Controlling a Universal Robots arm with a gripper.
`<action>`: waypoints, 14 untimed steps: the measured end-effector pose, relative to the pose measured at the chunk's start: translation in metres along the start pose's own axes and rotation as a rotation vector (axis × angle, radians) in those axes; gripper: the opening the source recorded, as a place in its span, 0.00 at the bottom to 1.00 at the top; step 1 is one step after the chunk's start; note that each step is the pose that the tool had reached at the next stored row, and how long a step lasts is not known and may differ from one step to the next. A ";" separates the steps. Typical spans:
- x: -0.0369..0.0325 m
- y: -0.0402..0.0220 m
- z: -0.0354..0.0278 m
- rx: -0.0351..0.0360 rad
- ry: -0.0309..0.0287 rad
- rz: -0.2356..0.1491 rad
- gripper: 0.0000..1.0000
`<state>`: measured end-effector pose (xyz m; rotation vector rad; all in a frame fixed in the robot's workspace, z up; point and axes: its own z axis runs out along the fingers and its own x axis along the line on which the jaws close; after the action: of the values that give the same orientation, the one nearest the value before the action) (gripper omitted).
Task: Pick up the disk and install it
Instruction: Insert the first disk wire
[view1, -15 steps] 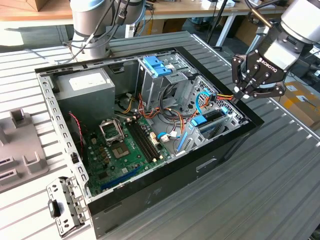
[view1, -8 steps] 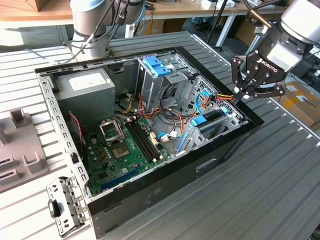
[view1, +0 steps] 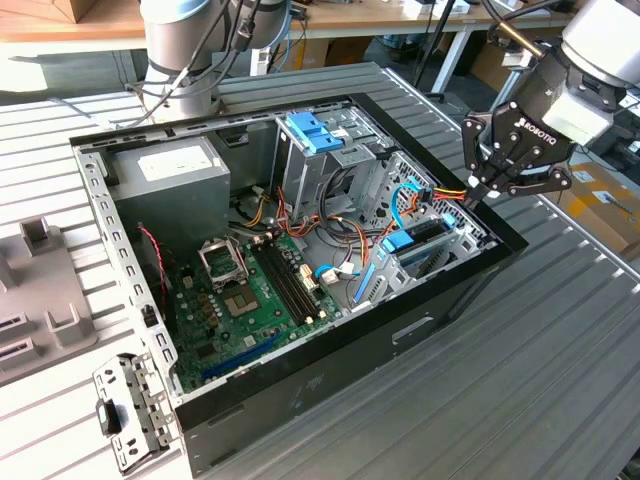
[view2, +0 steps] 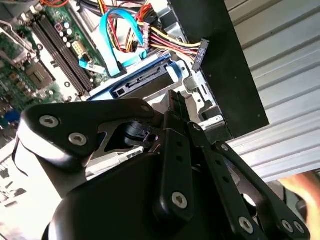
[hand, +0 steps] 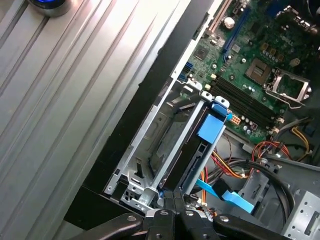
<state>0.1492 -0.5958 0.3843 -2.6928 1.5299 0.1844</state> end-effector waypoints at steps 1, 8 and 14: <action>0.0000 0.0000 0.0000 -0.0021 0.0005 -0.016 0.11; 0.0000 0.0000 0.0000 -0.0201 0.0041 -0.162 0.11; 0.0000 0.0000 -0.0001 -0.0282 0.0058 -0.228 0.11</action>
<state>0.1492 -0.5958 0.3844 -2.8630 1.2163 0.1909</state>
